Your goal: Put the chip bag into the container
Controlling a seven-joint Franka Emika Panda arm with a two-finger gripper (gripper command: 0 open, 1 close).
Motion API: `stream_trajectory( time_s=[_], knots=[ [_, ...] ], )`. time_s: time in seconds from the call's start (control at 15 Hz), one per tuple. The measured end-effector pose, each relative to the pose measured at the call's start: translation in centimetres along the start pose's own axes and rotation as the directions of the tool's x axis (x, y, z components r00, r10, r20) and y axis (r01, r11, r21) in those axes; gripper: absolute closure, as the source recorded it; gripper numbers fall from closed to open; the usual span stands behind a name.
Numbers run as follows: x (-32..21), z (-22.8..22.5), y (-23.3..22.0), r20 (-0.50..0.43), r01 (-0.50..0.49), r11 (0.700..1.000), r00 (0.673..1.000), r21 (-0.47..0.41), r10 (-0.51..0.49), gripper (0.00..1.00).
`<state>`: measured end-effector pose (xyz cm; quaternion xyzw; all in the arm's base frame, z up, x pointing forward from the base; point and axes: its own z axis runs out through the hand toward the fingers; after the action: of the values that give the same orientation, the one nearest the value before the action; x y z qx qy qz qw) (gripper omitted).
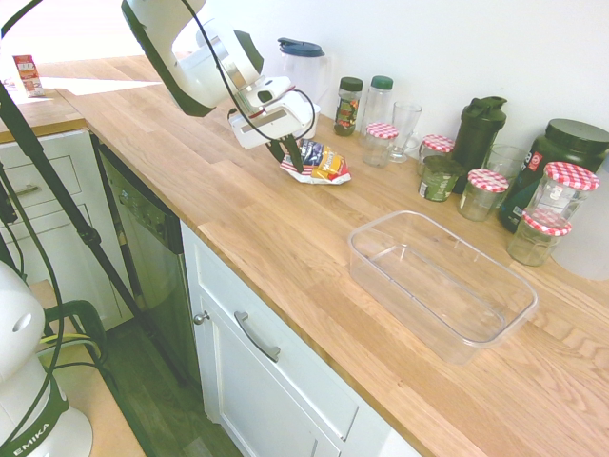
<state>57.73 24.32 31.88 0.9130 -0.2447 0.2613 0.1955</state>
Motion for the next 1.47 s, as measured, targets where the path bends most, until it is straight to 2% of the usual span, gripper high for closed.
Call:
stream_trajectory(
  time_s=[0.33,0.6,0.8,1.0,1.27,1.47],
  knots=[
    [0.6,-0.6,0.3,-0.022,-0.025,1.000,0.999,0.007,0.026,1.00],
    [2.8,-4.7,3.9,-0.062,-0.087,0.995,0.994,0.043,0.089,1.00],
    [4.8,-8.5,9.3,-0.071,-0.175,0.980,0.981,0.091,0.182,1.00],
    [7.3,-9.8,16.9,-0.037,-0.282,0.951,0.957,0.130,0.289,1.00],
    [9.3,-7.1,27.5,0.034,-0.388,0.907,0.921,0.162,0.388,1.00],
    [10.2,-4.0,33.1,0.081,-0.442,0.880,0.897,0.174,0.435,1.00]
  ],
)
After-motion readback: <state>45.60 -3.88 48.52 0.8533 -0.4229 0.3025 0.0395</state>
